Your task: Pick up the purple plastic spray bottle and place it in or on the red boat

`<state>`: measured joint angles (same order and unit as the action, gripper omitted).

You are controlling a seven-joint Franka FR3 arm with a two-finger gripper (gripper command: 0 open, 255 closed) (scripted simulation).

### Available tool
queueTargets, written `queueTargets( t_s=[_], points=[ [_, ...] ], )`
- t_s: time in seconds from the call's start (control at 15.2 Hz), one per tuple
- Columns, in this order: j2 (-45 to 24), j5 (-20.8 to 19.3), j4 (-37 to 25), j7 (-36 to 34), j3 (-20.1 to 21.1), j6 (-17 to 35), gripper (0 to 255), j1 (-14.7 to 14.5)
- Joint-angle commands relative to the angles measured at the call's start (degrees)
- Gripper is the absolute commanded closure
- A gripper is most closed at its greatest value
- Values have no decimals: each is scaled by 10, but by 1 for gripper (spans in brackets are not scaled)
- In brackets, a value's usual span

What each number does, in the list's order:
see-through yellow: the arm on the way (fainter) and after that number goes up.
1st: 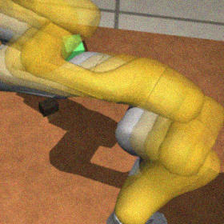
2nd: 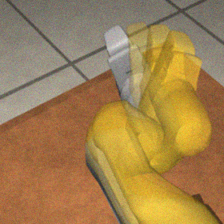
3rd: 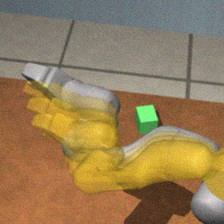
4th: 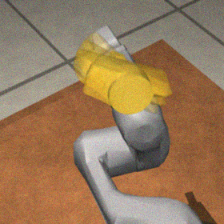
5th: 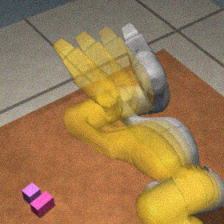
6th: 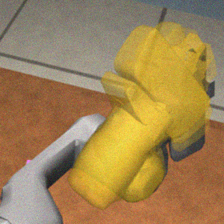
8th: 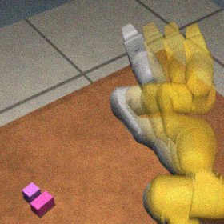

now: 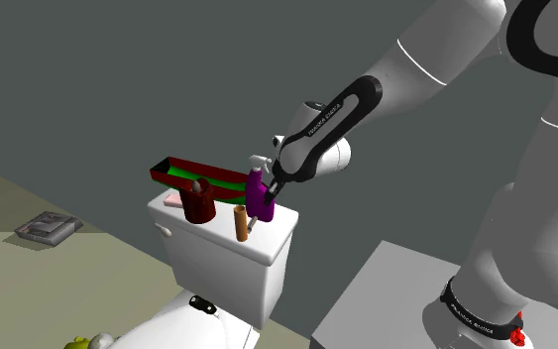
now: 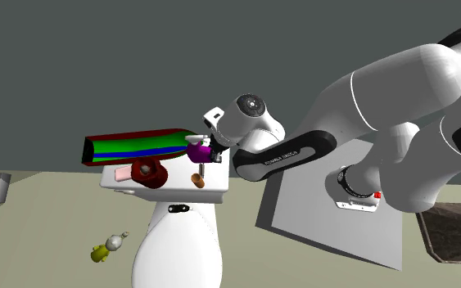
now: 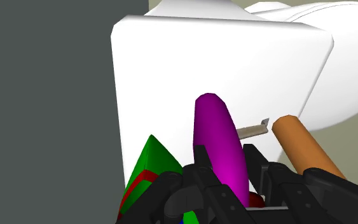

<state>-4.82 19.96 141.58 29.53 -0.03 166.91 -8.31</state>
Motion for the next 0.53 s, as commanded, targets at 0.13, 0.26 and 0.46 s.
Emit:
queueTargets(
  t_s=[0.13, 0.26, 0.46],
  points=[
    [0, 0, 0, 0, 0, 0, 255, 0],
    [7, -8, 0, -7, -2, -7, 255, -1],
    [28, -29, -2, -26, -7, -30, 255, -2]
  ],
)
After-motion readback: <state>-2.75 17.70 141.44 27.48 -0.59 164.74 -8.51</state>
